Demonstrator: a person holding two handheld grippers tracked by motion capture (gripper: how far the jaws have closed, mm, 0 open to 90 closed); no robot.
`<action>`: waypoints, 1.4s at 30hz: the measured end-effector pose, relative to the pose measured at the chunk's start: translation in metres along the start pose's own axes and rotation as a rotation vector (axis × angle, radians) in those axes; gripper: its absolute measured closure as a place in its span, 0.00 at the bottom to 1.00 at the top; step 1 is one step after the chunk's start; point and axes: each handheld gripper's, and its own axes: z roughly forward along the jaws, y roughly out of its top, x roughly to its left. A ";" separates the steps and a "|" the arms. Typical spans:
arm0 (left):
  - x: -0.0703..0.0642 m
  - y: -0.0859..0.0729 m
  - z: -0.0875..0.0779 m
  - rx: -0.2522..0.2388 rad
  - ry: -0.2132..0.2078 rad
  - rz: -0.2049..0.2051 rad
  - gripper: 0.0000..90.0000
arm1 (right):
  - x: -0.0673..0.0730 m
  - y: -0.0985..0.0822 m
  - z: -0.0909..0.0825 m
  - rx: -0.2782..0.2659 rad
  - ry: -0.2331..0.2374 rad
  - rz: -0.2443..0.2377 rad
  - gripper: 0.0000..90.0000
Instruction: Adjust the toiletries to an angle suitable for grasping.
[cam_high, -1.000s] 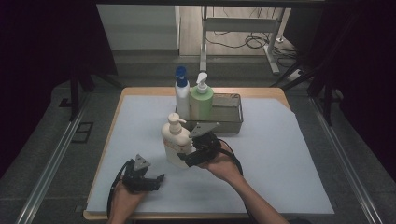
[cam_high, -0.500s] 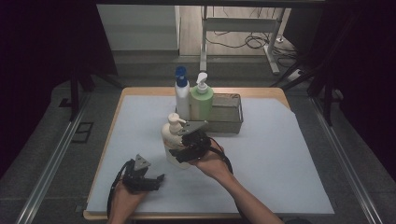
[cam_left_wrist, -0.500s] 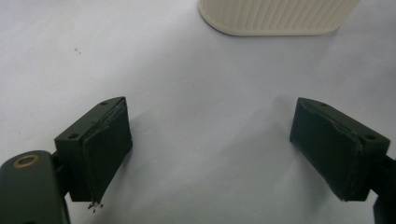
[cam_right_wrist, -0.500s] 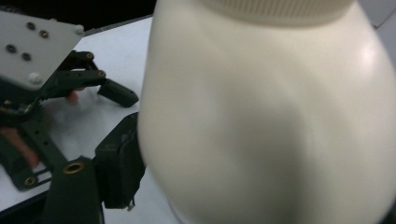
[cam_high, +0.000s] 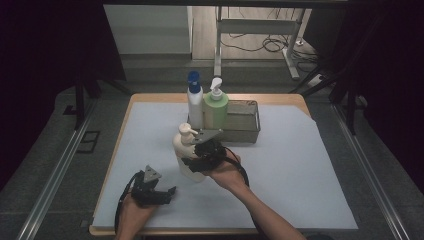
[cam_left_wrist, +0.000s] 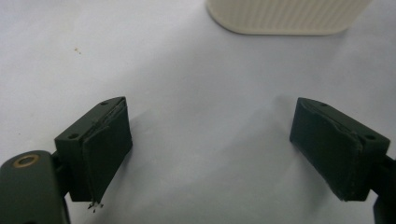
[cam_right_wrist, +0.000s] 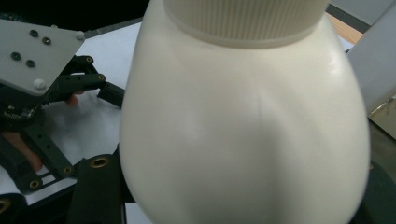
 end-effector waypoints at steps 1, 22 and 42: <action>0.000 0.000 0.000 0.000 0.000 0.000 0.14 | 0.000 0.000 -0.001 0.003 -0.001 -0.004 0.41; 0.000 0.000 0.000 -0.001 -0.002 0.000 0.14 | -0.023 -0.008 -0.044 0.010 -0.029 0.049 0.41; 0.000 0.000 0.000 0.001 -0.001 0.001 0.14 | -0.067 -0.024 -0.089 -0.007 -0.122 0.141 0.41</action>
